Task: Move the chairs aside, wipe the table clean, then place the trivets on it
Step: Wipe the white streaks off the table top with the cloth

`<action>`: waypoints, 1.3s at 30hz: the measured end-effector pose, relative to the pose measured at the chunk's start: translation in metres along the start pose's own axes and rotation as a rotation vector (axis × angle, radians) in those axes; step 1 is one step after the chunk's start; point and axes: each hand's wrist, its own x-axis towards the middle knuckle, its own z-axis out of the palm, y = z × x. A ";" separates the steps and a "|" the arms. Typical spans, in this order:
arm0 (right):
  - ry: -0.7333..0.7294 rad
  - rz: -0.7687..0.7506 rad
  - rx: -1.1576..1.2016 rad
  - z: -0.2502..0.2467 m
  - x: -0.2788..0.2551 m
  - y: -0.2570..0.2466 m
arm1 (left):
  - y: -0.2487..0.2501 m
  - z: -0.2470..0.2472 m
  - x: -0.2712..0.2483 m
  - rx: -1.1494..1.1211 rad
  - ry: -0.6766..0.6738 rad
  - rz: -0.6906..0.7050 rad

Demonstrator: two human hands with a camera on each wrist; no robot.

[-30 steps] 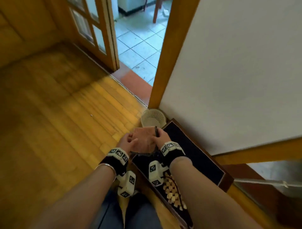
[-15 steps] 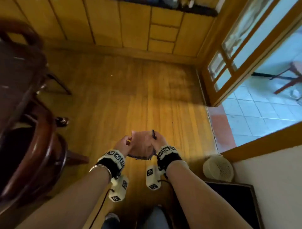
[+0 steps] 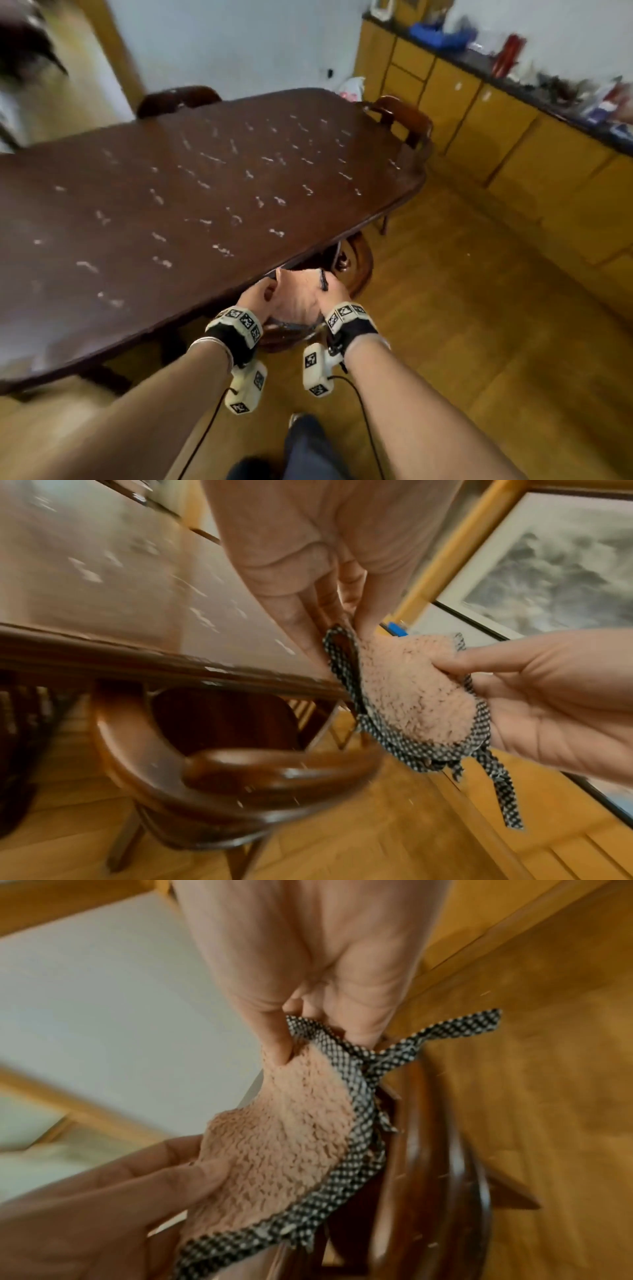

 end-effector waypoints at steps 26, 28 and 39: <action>-0.274 -0.303 -0.301 0.353 0.072 -0.135 | -0.287 -0.152 0.022 -0.041 0.424 -0.459; -0.198 -0.352 -0.447 0.370 0.076 -0.131 | -0.304 -0.156 0.021 -0.018 0.423 -0.437; -0.181 -0.356 -1.048 0.435 0.077 -0.094 | -0.411 -0.199 0.005 0.418 0.291 -0.493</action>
